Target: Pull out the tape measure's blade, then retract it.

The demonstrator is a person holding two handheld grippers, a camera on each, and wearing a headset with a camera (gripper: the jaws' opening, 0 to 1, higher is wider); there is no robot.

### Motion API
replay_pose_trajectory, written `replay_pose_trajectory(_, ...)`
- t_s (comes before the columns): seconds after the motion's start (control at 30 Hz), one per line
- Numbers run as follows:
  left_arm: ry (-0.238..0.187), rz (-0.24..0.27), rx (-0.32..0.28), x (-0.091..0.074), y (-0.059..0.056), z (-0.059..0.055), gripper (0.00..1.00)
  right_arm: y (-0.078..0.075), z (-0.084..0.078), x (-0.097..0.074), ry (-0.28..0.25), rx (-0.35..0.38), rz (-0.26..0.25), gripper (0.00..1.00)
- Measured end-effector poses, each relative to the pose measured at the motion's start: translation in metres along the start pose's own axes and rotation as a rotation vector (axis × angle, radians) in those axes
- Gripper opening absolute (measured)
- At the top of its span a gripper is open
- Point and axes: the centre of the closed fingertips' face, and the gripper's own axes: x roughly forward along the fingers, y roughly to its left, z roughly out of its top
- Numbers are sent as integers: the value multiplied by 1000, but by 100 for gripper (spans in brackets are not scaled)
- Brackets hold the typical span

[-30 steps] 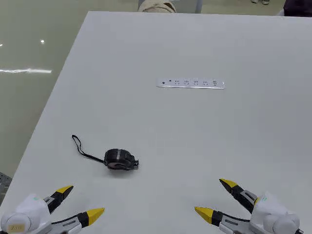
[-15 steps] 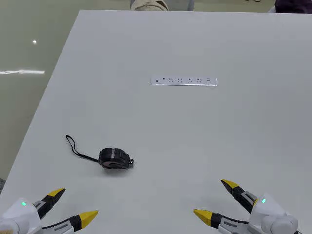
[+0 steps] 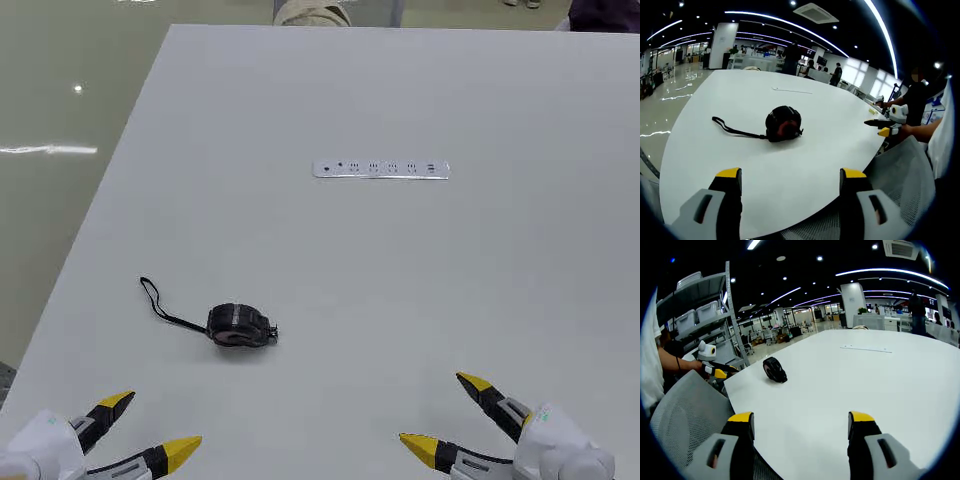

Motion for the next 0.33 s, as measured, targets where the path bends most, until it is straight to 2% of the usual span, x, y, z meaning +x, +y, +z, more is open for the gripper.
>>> replay_pose_trajectory(0.33, 0, -3, -1, 1, -1, 0, 78, 0, 0, 0, -3, 7, 1, 77)
